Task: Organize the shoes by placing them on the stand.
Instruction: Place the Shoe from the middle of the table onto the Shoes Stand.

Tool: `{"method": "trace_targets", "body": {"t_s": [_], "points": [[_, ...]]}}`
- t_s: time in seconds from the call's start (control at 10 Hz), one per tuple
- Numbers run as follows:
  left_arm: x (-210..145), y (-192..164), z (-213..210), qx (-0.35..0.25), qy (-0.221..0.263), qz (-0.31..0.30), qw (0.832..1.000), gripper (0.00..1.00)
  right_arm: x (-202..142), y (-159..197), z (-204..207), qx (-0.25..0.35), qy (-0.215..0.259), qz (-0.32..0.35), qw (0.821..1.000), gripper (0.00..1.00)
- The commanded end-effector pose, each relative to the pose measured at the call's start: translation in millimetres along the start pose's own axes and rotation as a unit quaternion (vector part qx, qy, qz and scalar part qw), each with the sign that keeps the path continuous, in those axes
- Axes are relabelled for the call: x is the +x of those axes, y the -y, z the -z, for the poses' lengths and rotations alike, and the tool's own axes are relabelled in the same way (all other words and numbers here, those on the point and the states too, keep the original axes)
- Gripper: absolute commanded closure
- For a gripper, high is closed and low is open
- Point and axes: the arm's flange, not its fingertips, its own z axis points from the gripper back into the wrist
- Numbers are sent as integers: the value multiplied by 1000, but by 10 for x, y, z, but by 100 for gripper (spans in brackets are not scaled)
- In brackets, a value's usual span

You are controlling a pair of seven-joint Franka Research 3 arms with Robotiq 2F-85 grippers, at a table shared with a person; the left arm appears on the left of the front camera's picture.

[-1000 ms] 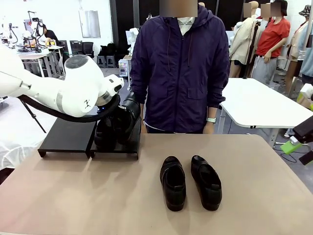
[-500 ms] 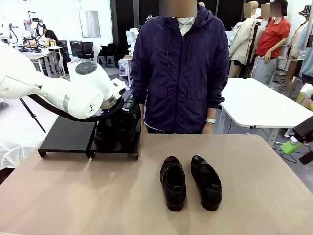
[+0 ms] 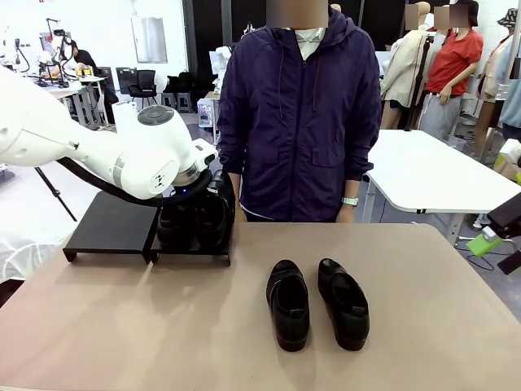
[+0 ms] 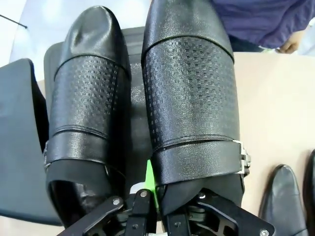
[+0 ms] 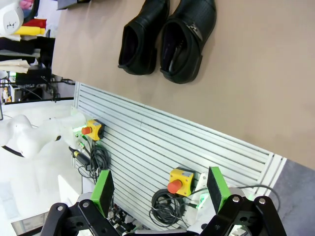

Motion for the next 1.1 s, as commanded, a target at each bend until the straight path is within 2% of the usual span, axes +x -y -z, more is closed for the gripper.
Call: {"method": "trace_targets", "body": {"t_s": [0.0,0.1,0.4,0.6,0.7,1.0], "points": [[122,35,-31,4,1,-5,1000,36,-4,-14,1,8,3,2,1000,0],[119,28,-29,6,5,-6,1000,0,-4,-14,1,8,3,2,1000,0],[107,40,-196,8,9,8,1000,0,-4,-14,1,8,3,2,1000,0],[93,54,-333,14,-20,28,999,0,-4,-14,1,8,3,2,1000,0],[48,61,-450,0,-49,67,997,0,-4,-14,1,8,3,2,1000,0],[-173,-103,-1092,-53,-83,108,989,0,-4,-14,1,8,3,2,1000,0]]}}
